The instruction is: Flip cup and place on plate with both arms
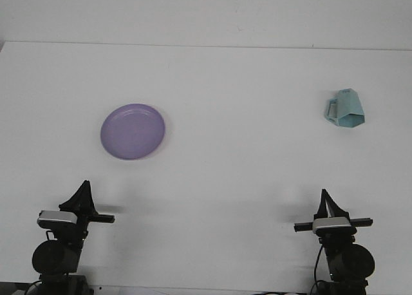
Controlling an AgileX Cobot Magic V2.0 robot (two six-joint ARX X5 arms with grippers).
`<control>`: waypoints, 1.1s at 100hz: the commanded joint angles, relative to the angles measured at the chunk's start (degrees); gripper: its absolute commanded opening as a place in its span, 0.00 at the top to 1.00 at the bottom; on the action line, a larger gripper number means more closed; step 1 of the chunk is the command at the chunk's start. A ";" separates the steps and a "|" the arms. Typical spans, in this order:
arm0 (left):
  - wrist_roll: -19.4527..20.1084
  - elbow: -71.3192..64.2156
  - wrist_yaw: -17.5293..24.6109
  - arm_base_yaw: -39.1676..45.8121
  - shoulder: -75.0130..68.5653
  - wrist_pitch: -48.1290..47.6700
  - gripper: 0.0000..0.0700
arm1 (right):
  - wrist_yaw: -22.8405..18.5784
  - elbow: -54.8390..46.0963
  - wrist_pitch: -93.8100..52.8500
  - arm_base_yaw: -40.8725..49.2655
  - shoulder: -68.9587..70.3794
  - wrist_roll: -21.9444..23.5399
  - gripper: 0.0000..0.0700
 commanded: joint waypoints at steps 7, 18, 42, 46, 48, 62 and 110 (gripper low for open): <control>0.11 -1.16 -0.02 0.02 -0.02 0.61 0.98 | 0.04 -0.15 0.52 -0.02 -0.02 -0.20 1.00; 0.11 -1.16 -0.02 0.02 -0.02 0.61 0.98 | 0.04 -0.15 0.52 -0.02 -0.02 -0.20 1.00; 0.11 -1.16 -0.02 0.02 -0.02 0.61 0.98 | 0.04 -0.15 0.52 -0.02 -0.02 -0.20 1.00; 0.11 -1.16 -0.02 0.02 -0.02 0.61 0.98 | 0.04 -0.15 0.52 -0.02 -0.02 -0.20 1.00; 0.11 -1.16 -0.02 0.02 -0.02 0.61 0.98 | 0.04 -0.15 0.52 -0.02 -0.02 -0.20 1.00; 0.11 -1.16 -0.02 0.02 -0.02 0.61 0.98 | 0.04 -0.15 0.52 -0.02 -0.02 -0.20 1.00; -5.16 -1.16 0.00 0.02 -0.02 0.72 0.98 | -0.17 -0.15 0.85 0.04 -0.02 10.56 1.00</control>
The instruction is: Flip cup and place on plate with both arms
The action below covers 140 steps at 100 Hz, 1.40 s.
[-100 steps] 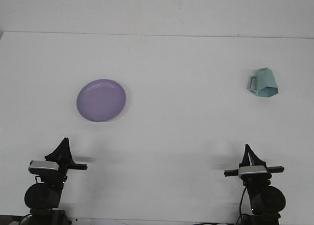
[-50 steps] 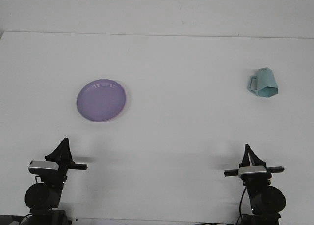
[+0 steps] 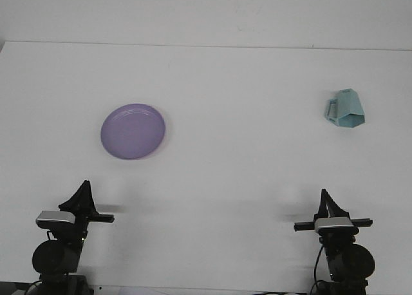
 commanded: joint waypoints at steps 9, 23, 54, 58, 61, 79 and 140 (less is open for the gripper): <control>-1.97 -1.16 0.00 0.02 -0.02 0.52 0.98 | 0.04 -0.15 0.63 0.02 -0.02 11.21 1.00; -3.96 -1.16 0.00 0.02 -0.02 0.57 0.98 | 0.66 -0.09 2.49 -0.04 -0.02 16.28 1.00; -4.37 -1.16 0.00 0.02 -0.02 0.57 0.98 | 10.36 12.04 3.08 -0.04 6.67 15.96 1.00; -4.39 -1.16 0.00 0.02 -0.02 0.55 0.98 | 11.15 14.71 3.13 -0.04 9.25 14.36 1.00; -4.39 -1.16 0.00 0.02 -0.02 0.55 0.98 | 11.67 16.70 3.15 -0.07 11.45 12.50 1.00; -4.59 -1.16 0.00 0.02 -0.02 0.52 0.98 | 14.29 25.40 5.66 -1.40 26.21 -1.84 1.00; -4.61 -1.16 0.00 0.02 -0.02 0.55 0.98 | 1.33 26.23 45.48 -20.31 74.44 -9.35 0.31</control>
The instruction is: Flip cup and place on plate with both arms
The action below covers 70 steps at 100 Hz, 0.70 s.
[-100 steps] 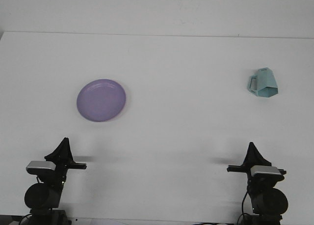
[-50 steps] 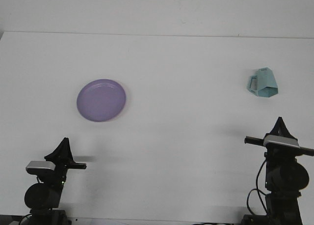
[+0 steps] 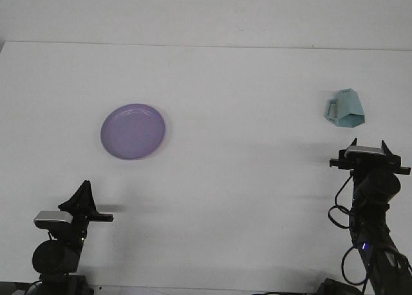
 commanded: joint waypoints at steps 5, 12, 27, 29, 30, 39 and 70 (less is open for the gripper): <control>-0.20 -1.16 0.00 0.02 -0.04 0.57 0.98 | -2.58 0.46 7.63 -2.67 7.43 -0.57 0.31; -0.20 -1.16 0.00 0.02 -0.04 0.59 0.98 | -4.17 1.09 10.80 -4.33 11.78 -0.52 0.31; -0.17 -1.16 0.00 0.02 -0.04 0.59 0.98 | -8.76 6.03 12.44 -7.13 20.24 -0.48 0.31; -0.17 -1.16 0.00 0.02 -0.04 0.59 0.98 | -9.29 6.93 12.44 -7.34 21.20 -0.48 0.31; -0.17 -1.16 0.00 0.02 -0.04 0.59 0.98 | -9.51 7.37 12.44 -7.43 21.70 -0.50 0.31; -0.17 -1.16 0.00 0.02 -0.04 0.59 0.98 | -10.80 11.39 12.15 -7.98 26.03 -0.76 0.31; -0.11 -1.16 0.00 0.02 -0.04 0.59 0.98 | -14.56 22.05 11.04 -8.09 37.20 -4.59 0.31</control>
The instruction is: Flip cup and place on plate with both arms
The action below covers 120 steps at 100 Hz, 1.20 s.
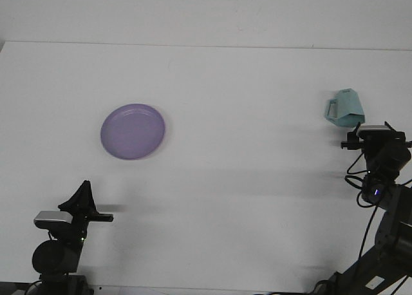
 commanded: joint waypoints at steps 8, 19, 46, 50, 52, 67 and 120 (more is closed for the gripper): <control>-0.11 -1.16 0.00 0.02 -0.02 0.59 0.98 | -2.69 4.31 0.33 -0.31 4.83 -1.57 0.31; -0.11 -1.16 0.00 0.02 -0.02 0.59 0.98 | -2.93 7.65 -1.40 -0.31 7.80 -3.02 0.31; -0.09 -1.16 0.00 0.02 -0.02 0.59 0.98 | -6.95 15.43 -4.46 -0.33 13.14 -5.79 0.31; -0.09 -1.16 0.00 0.02 -0.02 0.59 0.98 | -7.76 16.72 -5.16 -0.37 13.84 -5.84 0.31; -0.09 -1.16 0.00 0.02 -0.02 0.59 0.98 | -7.96 17.33 -5.44 -0.35 14.14 -5.88 0.31; -0.09 -1.16 0.00 0.02 -0.02 0.57 0.98 | -8.87 21.22 -6.62 -0.35 16.00 -6.29 0.32; 0.02 -1.16 0.00 0.02 -0.02 0.61 0.98 | -13.16 24.96 -11.93 -0.39 16.79 -6.95 0.99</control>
